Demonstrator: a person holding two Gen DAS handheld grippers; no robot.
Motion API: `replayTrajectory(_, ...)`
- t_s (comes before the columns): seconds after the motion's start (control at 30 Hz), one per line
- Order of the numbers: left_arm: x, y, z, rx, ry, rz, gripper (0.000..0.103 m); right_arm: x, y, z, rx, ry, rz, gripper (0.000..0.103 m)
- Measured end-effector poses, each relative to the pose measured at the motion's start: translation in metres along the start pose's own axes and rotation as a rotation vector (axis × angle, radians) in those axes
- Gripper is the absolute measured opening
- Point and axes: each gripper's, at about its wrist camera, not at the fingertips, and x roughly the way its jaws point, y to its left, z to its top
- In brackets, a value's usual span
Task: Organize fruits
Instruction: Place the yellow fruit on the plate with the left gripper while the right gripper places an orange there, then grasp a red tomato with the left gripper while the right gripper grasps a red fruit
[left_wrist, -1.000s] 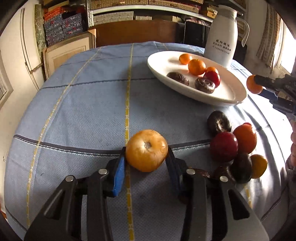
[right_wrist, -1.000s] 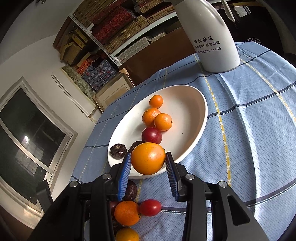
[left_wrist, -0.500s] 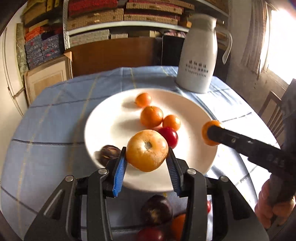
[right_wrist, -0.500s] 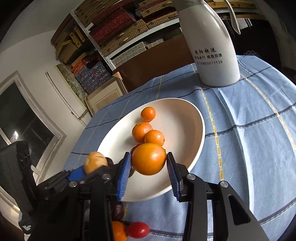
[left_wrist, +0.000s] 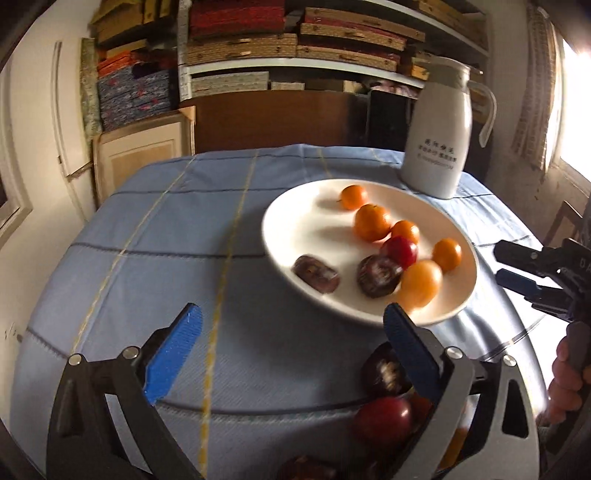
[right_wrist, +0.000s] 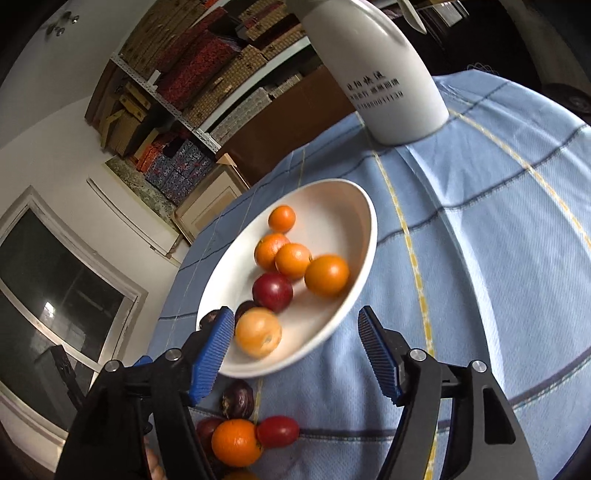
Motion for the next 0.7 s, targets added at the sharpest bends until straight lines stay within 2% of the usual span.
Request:
replayTrajectory(0.13,-0.011,0.022,-0.018,-0.071,0.015,0.021,0.098,-0.003,0.000,-0.010,-0.017,0.006,-0.035,0.076)
replayTrajectory(0.3,-0.020,0.041,-0.039,-0.129,0.050,0.034,0.098,-0.006,0.002,-0.027,-0.040,0.049,-0.035,0.076)
replayTrajectory(0.5,-0.024,0.056,-0.047,-0.185,0.054,0.041,0.098,-0.011,0.025,-0.060,-0.175,0.094,-0.038,0.076)
replayTrajectory(0.6,-0.016,0.060,-0.048,-0.206,0.085,0.046,0.098,-0.011,0.034,-0.067,-0.228,0.098,-0.049,0.075)
replayTrajectory(0.63,-0.014,0.061,-0.049,-0.207,0.097,0.047,0.098,-0.009,0.033,-0.067,-0.225,0.106,-0.045,0.073)
replayTrajectory(0.7,-0.011,0.059,-0.049,-0.203,0.109,0.052,0.098,-0.005,0.026,-0.065,-0.194,0.143,-0.026,0.050)
